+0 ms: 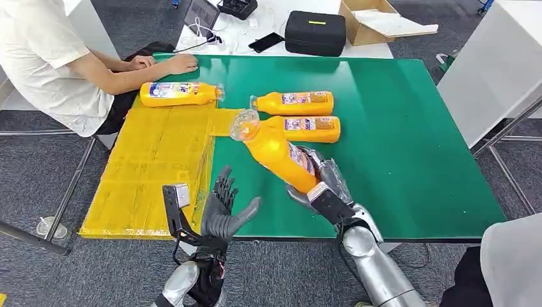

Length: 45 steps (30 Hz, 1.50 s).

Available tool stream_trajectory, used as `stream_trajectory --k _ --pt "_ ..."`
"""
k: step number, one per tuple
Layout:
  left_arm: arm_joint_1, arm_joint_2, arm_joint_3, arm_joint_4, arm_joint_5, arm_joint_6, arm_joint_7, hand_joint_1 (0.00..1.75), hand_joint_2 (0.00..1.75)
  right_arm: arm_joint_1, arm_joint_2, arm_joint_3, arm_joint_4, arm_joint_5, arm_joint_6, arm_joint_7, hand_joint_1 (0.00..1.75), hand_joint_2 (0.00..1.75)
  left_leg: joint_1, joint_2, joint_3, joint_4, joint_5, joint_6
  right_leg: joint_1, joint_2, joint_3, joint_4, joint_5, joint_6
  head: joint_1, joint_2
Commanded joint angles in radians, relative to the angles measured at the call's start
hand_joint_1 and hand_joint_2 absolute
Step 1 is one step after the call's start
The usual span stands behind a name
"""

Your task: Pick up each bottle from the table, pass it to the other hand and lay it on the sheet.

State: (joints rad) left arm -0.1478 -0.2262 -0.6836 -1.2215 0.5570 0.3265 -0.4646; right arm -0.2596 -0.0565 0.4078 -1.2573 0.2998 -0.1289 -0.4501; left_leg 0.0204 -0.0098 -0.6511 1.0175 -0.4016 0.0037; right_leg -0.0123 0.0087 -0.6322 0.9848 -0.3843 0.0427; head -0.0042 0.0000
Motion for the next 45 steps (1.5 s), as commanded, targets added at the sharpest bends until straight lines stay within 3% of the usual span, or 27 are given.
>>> stream_trajectory --k 1,8,24,25,26,30,35,44,45 --pt "-0.058 0.047 -0.043 -0.041 -0.011 -0.065 0.003 0.00 1.75 -0.112 0.032 0.159 0.159 -0.007 0.096 0.018 1.75 1.75 0.000 0.003 0.002 0.000 -0.001 0.000 0.000 0.002 0.001 0.000 0.000 -0.001 0.000 0.000" --pt "-0.074 0.030 -0.055 -0.042 -0.047 -0.106 -0.011 0.00 1.75 -0.164 0.056 0.244 0.294 -0.025 0.176 0.039 1.75 1.75 0.000 0.004 0.006 -0.001 -0.002 0.001 0.000 0.002 0.004 0.000 -0.001 -0.002 0.000 0.000" --pt "-0.094 0.019 -0.037 -0.028 -0.037 -0.149 -0.027 0.00 1.75 -0.186 0.031 0.267 0.266 -0.039 0.200 0.040 1.75 1.75 -0.001 0.001 0.004 0.000 -0.001 0.001 0.000 0.000 0.003 0.000 -0.001 -0.001 0.000 0.000" --pt "-0.100 0.013 -0.033 -0.012 -0.040 -0.142 -0.023 0.21 1.75 -0.185 0.028 0.267 0.261 -0.038 0.198 0.037 1.75 1.75 -0.001 0.001 0.007 0.000 -0.002 0.001 0.000 -0.001 0.006 0.001 -0.003 -0.002 0.000 0.000" --pt "-0.105 0.013 -0.036 -0.001 -0.057 -0.126 -0.019 1.75 1.75 -0.184 0.028 0.267 0.259 -0.038 0.197 0.037 1.75 1.75 0.000 0.000 0.002 0.000 0.000 0.001 0.000 -0.001 0.001 0.000 -0.001 -0.001 0.000 0.000" --pt "-0.130 0.001 -0.035 0.055 -0.128 -0.055 -0.041 1.75 1.75 -0.188 0.021 0.260 0.239 -0.038 0.193 0.037 1.75 1.75 -0.001 0.000 0.007 0.000 -0.002 0.001 0.000 -0.002 0.007 0.000 -0.003 -0.002 0.000 0.000" --pt "-0.132 -0.002 -0.028 0.067 -0.123 -0.057 -0.036 1.75 1.75 -0.190 0.025 0.256 0.239 -0.039 0.190 0.039 1.75 1.75 0.000 0.000 0.003 0.000 -0.001 0.001 0.000 -0.001 0.002 0.000 -0.001 -0.001 0.000 0.000" --pt "-0.135 -0.016 -0.007 0.100 -0.041 -0.150 -0.001 1.75 1.75 -0.194 0.041 0.225 0.282 -0.088 0.214 0.022 1.75 1.75 -0.001 0.001 0.005 0.000 -0.001 0.001 0.000 -0.001 0.004 0.000 -0.001 -0.001 0.000 0.000" --pt "-0.131 -0.013 -0.006 0.094 -0.040 -0.154 -0.005 1.75 1.75 -0.191 0.038 0.217 0.281 -0.093 0.211 0.022 1.47 1.75 -0.001 0.001 0.004 -0.001 -0.001 0.001 0.000 -0.001 0.003 0.000 -0.001 -0.001 0.000 0.000"
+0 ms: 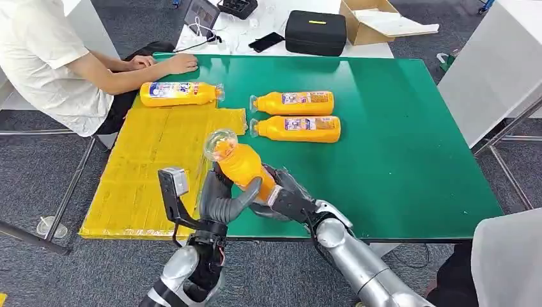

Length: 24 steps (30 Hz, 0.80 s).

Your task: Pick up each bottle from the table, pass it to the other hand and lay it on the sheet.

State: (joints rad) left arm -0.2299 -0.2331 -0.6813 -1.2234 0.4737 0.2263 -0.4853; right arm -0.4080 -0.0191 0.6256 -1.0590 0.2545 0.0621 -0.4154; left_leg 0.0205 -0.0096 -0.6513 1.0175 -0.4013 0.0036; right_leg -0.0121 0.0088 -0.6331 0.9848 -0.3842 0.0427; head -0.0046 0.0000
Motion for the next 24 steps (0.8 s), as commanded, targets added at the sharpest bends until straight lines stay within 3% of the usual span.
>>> stream_trajectory --k 1,2,3,7,14,15,16,19,21,22,24 --pt "-0.047 -0.002 -0.006 0.090 0.041 -0.052 0.009 1.75 1.75 -0.036 -0.002 -0.009 0.080 -0.048 0.008 -0.012 1.33 1.75 -0.001 0.002 0.009 0.000 -0.003 0.002 0.000 -0.001 0.008 0.000 -0.003 -0.002 0.000 0.000" --pt "-0.044 0.001 -0.005 0.081 0.041 -0.053 0.011 1.75 1.75 -0.032 -0.005 -0.011 0.074 -0.048 0.009 -0.011 1.33 1.75 -0.001 0.000 0.004 0.000 -0.001 0.001 0.000 -0.001 0.004 0.000 -0.001 -0.001 0.000 0.000" --pt "-0.041 0.002 -0.002 0.076 0.037 -0.045 0.007 1.75 1.75 -0.026 -0.002 -0.022 0.068 -0.047 -0.013 -0.011 0.00 1.75 -0.001 0.001 0.006 0.000 -0.002 0.001 0.000 -0.001 0.006 0.000 -0.002 -0.002 0.000 0.000" --pt "-0.020 0.018 0.008 0.003 0.017 -0.007 0.012 1.75 1.75 0.043 0.029 -0.112 0.031 0.015 -0.226 -0.068 0.00 1.75 -0.001 0.000 0.005 -0.001 -0.001 0.001 0.000 -0.002 0.005 0.000 -0.002 -0.001 0.000 0.000" --pt "-0.020 0.018 0.008 0.003 0.017 -0.007 0.012 1.75 1.75 0.043 0.029 -0.112 0.031 0.015 -0.226 -0.068 0.00 1.75 -0.001 0.001 0.005 0.000 -0.002 0.001 0.000 0.000 0.004 0.000 -0.002 -0.001 0.000 0.000" --pt "-0.020 0.018 0.008 0.003 0.017 -0.007 0.012 1.75 1.75 0.043 0.029 -0.112 0.031 0.015 -0.226 -0.068 0.00 0.00 -0.001 0.000 0.003 -0.001 -0.001 0.001 0.000 -0.001 0.002 0.000 -0.001 -0.001 0.000 0.000" --pt "-0.020 0.017 0.002 0.001 0.019 -0.001 0.019 1.75 1.75 0.056 0.047 -0.153 0.018 0.009 -0.290 -0.080 0.00 0.00 -0.001 0.001 0.009 0.000 -0.003 0.001 0.000 -0.001 0.008 0.001 -0.003 -0.002 0.000 0.000" --pt "-0.013 0.024 -0.016 -0.016 0.011 0.017 0.024 1.75 1.75 0.080 0.074 -0.238 -0.007 0.047 -0.484 -0.134 0.00 0.00 -0.001 0.001 0.005 0.000 -0.002 0.001 -0.001 -0.001 0.004 0.001 -0.002 -0.002 0.000 0.000" --pt "-0.014 0.031 -0.026 -0.028 -0.024 0.062 0.003 1.75 1.75 0.106 0.106 -0.323 -0.052 0.042 -0.652 -0.243 0.00 0.00 -0.001 0.001 0.002 0.000 -0.001 0.001 0.000 0.000 0.002 0.000 -0.001 -0.001 0.000 0.000" --pt "-0.022 0.037 -0.038 -0.031 -0.057 0.099 -0.009 1.75 1.75 0.166 0.132 -0.394 -0.248 -0.006 -0.760 -0.283 0.00 0.00 -0.001 0.001 0.002 0.000 -0.001 0.001 0.000 0.000 0.002 0.000 -0.001 -0.001 0.000 0.000" --pt "-0.041 0.049 -0.059 -0.013 -0.218 0.249 -0.065 1.75 1.75 0.244 0.225 -0.591 -0.520 0.074 -0.760 -0.283 0.00 0.00 -0.001 -0.001 0.000 0.001 -0.001 0.000 -0.001 -0.002 0.000 0.002 -0.002 -0.001 0.000 0.000"
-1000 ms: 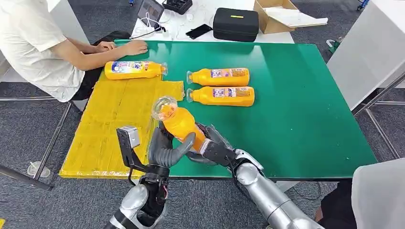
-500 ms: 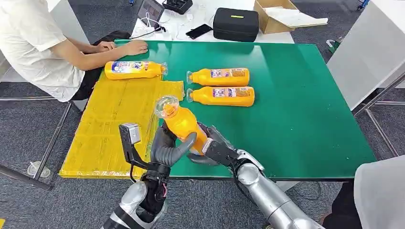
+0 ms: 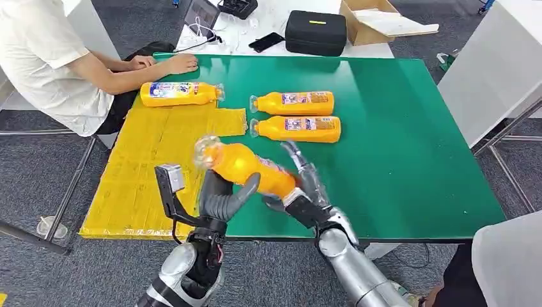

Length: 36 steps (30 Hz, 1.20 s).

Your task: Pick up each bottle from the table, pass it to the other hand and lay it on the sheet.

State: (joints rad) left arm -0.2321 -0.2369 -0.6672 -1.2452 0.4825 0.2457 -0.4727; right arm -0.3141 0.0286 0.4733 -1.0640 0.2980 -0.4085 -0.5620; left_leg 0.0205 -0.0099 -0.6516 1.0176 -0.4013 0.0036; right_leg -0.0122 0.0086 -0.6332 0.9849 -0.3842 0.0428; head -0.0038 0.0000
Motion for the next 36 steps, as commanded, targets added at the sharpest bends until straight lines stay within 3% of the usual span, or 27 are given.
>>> stream_trajectory --k 1,10,11,14,15,16,19,21,24,26,29,35,36 --pt "-0.046 0.056 -0.078 0.024 -0.302 0.300 -0.099 1.75 1.75 0.167 0.197 -0.480 -0.587 0.051 -0.290 -0.136 0.00 0.00 -0.001 -0.001 0.000 0.001 -0.001 0.000 -0.001 -0.002 0.000 0.002 -0.002 -0.001 0.000 0.000" --pt "-0.046 0.056 -0.078 0.024 -0.302 0.300 -0.099 1.75 1.75 0.167 0.197 -0.480 -0.587 0.051 -0.290 -0.136 0.00 0.00 -0.001 -0.001 0.000 0.001 -0.001 0.000 -0.001 -0.002 0.000 0.002 -0.002 -0.001 0.000 0.000" --pt "-0.055 0.059 -0.079 0.052 -0.408 0.394 -0.119 1.75 1.75 0.189 0.200 -0.507 -0.661 0.036 -0.290 -0.136 0.00 0.00 -0.002 -0.001 0.002 0.001 -0.002 0.001 -0.001 -0.002 0.001 0.003 -0.003 -0.002 0.000 0.000" --pt "-0.086 0.098 0.000 0.127 -0.684 0.452 -0.076 1.75 1.75 0.228 0.202 -0.577 -0.827 0.042 -0.290 -0.136 0.00 0.00 -0.002 -0.001 0.001 0.003 -0.003 0.000 -0.001 -0.003 0.000 0.006 -0.005 -0.002 0.000 0.000" --pt "-0.124 0.106 0.145 0.272 -1.082 0.439 0.070 1.75 1.75 0.238 0.089 -0.378 -0.573 -0.119 -0.290 -0.136 0.00 0.00 -0.002 -0.001 0.002 0.002 -0.003 0.001 -0.002 -0.002 0.001 0.005 -0.005 -0.002 0.000 0.000" --pt "-0.122 0.069 0.197 0.259 -0.924 0.333 0.013 1.75 1.75 0.233 0.105 -0.400 -0.556 -0.107 -0.290 -0.136 0.00 0.00 -0.002 -0.003 0.005 0.001 -0.004 0.001 -0.002 -0.004 0.005 0.004 -0.006 -0.003 0.000 0.000" --pt "-0.123 0.077 0.148 0.270 -1.005 0.370 0.023 1.75 1.75 0.237 0.087 -0.381 -0.535 -0.131 -0.290 -0.136 0.00 0.00 0.000 0.001 0.006 -0.002 -0.002 0.000 0.000 -0.001 0.005 -0.001 -0.001 -0.003 0.000 0.000" --pt "-0.163 0.113 0.091 0.349 -1.229 0.405 0.175 1.75 1.75 0.228 0.070 -0.358 -0.512 -0.147 -0.290 -0.136 0.00 0.00 0.000 0.000 0.004 -0.001 0.000 0.000 0.001 -0.003 0.003 -0.001 -0.001 -0.002 0.000 0.000" --pt "-0.208 0.142 0.056 0.428 -1.385 0.351 0.284 1.75 1.75 0.220 0.066 -0.352 -0.494 -0.156 -0.268 -0.136 0.00 0.00 0.000 0.000 0.005 -0.002 0.001 -0.001 0.001 -0.002 0.004 -0.002 -0.001 -0.002 0.000 0.000" --pt "-0.270 0.165 0.001 0.509 -1.528 0.191 0.404 1.75 1.75 0.220 0.069 -0.362 -0.476 -0.145 -0.235 -0.136 0.00 0.00 0.000 0.001 0.006 -0.002 0.001 -0.001 0.001 -0.002 0.005 -0.002 -0.001 -0.003 -0.001 0.000" --pt "-0.335 0.155 -0.018 0.593 -1.586 0.057 0.478 1.75 1.75 0.220 0.076 -0.382 -0.467 -0.145 -0.201 -0.136 0.00 0.00 0.000 -0.001 0.004 -0.001 0.001 -0.001 0.001 -0.004 0.004 -0.001 -0.001 -0.003 -0.001 0.000" --pt "-0.404 0.114 -0.003 0.708 -1.602 -0.038 0.532 1.75 1.75 0.214 0.090 -0.397 -0.459 -0.149 -0.170 -0.136 0.00 0.00 0.000 0.000 0.005 -0.001 0.000 -0.001 0.001 -0.004 0.005 -0.001 -0.002 -0.003 -0.001 0.000" --pt "-0.412 0.108 0.000 0.717 -1.601 -0.047 0.534 1.75 1.75 0.212 0.092 -0.400 -0.454 -0.149 -0.165 -0.136 0.00 1.75 0.000 0.000 0.003 -0.001 0.001 -0.001 0.001 -0.003 0.003 0.000 -0.001 -0.002 0.000 0.000"
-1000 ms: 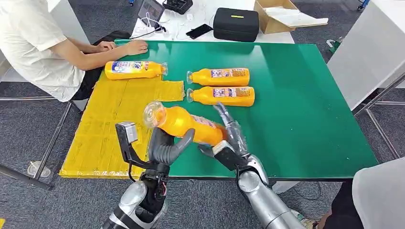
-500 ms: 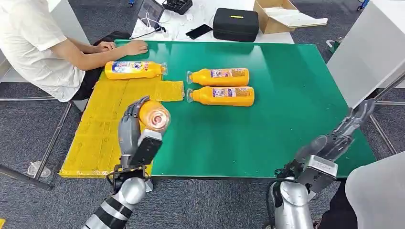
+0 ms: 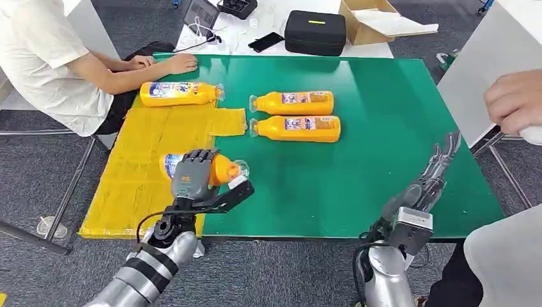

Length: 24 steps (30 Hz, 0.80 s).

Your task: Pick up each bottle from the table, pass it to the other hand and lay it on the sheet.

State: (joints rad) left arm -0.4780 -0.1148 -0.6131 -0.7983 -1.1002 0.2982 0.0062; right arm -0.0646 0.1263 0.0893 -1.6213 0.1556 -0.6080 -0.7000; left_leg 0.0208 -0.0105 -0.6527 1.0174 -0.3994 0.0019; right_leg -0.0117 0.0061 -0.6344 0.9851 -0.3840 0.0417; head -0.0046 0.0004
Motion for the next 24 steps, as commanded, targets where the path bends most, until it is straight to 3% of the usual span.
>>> stream_trajectory --k 1,13,14,15,16,19,20,21,24 --pt "-0.172 -0.019 -0.050 0.284 -0.015 -0.110 0.059 1.75 1.75 -0.042 -0.002 -0.017 0.109 -0.004 0.038 0.002 0.00 1.75 0.000 0.001 0.003 0.000 -0.001 0.001 0.000 0.000 0.004 -0.001 -0.001 -0.001 0.000 0.000" --pt "-0.293 -0.084 -0.045 0.461 -0.005 -0.308 0.100 1.75 1.75 -0.073 0.022 -0.037 0.182 -0.015 0.092 0.002 0.00 1.75 0.000 0.001 0.004 0.000 -0.001 0.001 0.000 0.000 0.004 0.000 -0.001 -0.001 0.000 0.000" --pt "-0.306 -0.091 -0.037 0.479 0.003 -0.329 0.106 1.64 1.75 -0.083 0.027 -0.040 0.199 -0.021 0.100 0.002 0.00 1.75 0.000 0.002 0.003 0.000 -0.001 0.001 0.000 0.001 0.003 0.000 -0.001 -0.001 0.000 0.000" --pt "-0.313 -0.093 -0.037 0.485 0.003 -0.333 0.106 0.80 1.75 -0.090 0.029 -0.041 0.211 -0.025 0.108 0.002 0.00 1.75 -0.001 0.002 0.005 0.000 -0.002 0.001 0.000 0.000 0.005 0.000 -0.002 -0.001 0.000 0.000" --pt "-0.317 -0.094 -0.037 0.490 0.003 -0.336 0.106 0.52 1.75 -0.093 0.030 -0.042 0.215 -0.024 0.110 0.002 0.00 1.75 0.000 0.002 0.003 0.001 -0.001 0.001 0.001 0.000 0.003 0.000 0.000 -0.001 0.000 0.000" --pt "-0.317 -0.094 -0.037 0.490 0.003 -0.336 0.106 0.52 1.75 -0.093 0.030 -0.042 0.215 -0.024 0.110 0.002 0.00 1.75 0.000 0.001 0.003 0.000 -0.001 0.001 0.000 0.001 0.003 0.000 0.000 -0.001 0.000 0.000" --pt "-0.318 -0.095 -0.036 0.493 0.005 -0.342 0.103 0.38 1.75 -0.093 0.029 -0.042 0.217 -0.026 0.114 0.002 0.00 1.75 0.000 0.002 0.005 0.000 -0.002 0.001 0.000 0.001 0.005 0.000 -0.001 -0.001 0.000 0.000" --pt "-0.317 -0.094 -0.017 0.498 0.028 -0.358 0.085 0.05 1.75 -0.096 0.030 -0.043 0.226 -0.031 0.123 0.002 0.00 1.75 0.000 0.002 0.004 0.000 -0.001 0.001 0.000 0.001 0.004 0.000 -0.001 -0.001 0.000 0.000" --pt "-0.317 -0.084 -0.001 0.515 0.045 -0.369 0.078 0.00 1.75 -0.110 0.035 -0.041 0.250 -0.039 0.132 0.002 0.00 1.75 0.000 0.003 0.003 0.000 -0.001 0.001 0.000 0.002 0.003 0.000 0.000 -0.001 0.000 0.000"
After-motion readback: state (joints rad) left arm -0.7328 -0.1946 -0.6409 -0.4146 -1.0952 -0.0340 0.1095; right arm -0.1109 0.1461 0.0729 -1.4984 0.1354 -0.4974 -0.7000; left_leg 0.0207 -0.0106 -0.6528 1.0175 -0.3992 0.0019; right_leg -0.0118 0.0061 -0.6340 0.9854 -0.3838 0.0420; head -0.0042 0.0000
